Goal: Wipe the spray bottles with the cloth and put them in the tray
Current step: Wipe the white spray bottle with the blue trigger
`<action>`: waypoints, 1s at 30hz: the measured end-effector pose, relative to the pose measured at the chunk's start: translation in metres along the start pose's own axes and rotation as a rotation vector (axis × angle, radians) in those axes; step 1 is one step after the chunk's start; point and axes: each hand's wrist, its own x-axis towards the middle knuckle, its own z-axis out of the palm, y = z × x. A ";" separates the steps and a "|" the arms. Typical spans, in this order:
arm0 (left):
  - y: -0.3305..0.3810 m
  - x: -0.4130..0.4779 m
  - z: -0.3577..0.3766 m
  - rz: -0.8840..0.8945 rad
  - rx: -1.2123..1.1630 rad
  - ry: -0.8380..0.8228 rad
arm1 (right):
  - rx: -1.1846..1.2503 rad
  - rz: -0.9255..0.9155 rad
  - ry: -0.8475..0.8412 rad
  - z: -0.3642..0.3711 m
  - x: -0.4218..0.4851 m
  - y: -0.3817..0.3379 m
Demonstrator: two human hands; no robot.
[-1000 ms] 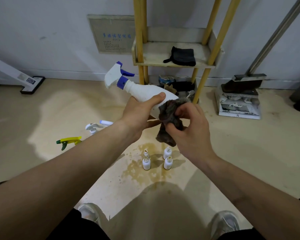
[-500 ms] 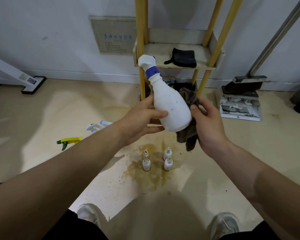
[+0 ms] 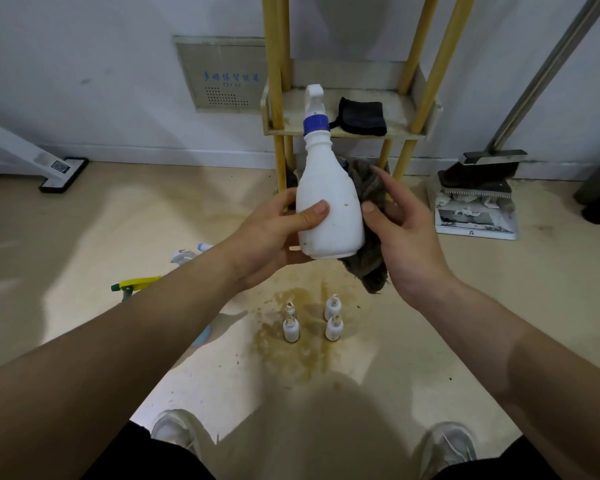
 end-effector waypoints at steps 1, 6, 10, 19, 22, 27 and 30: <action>0.002 0.000 0.000 0.006 0.034 0.011 | -0.052 -0.058 -0.008 0.000 -0.001 -0.002; 0.000 -0.001 0.002 0.026 0.093 0.030 | -0.415 -0.431 -0.083 0.008 -0.014 0.002; -0.005 -0.002 0.003 0.015 0.068 0.048 | -0.563 -0.637 -0.044 0.008 -0.020 0.016; -0.006 -0.004 -0.002 -0.015 0.018 0.090 | -0.556 -0.636 -0.049 0.004 -0.027 0.023; -0.007 -0.004 -0.002 -0.022 0.023 0.087 | -0.582 -0.652 -0.035 0.001 -0.025 0.022; -0.013 -0.003 0.004 -0.045 0.102 0.012 | -0.326 -0.292 -0.004 -0.005 -0.006 0.006; -0.014 -0.003 0.010 -0.043 0.133 -0.024 | -0.219 -0.205 0.062 -0.011 0.006 0.000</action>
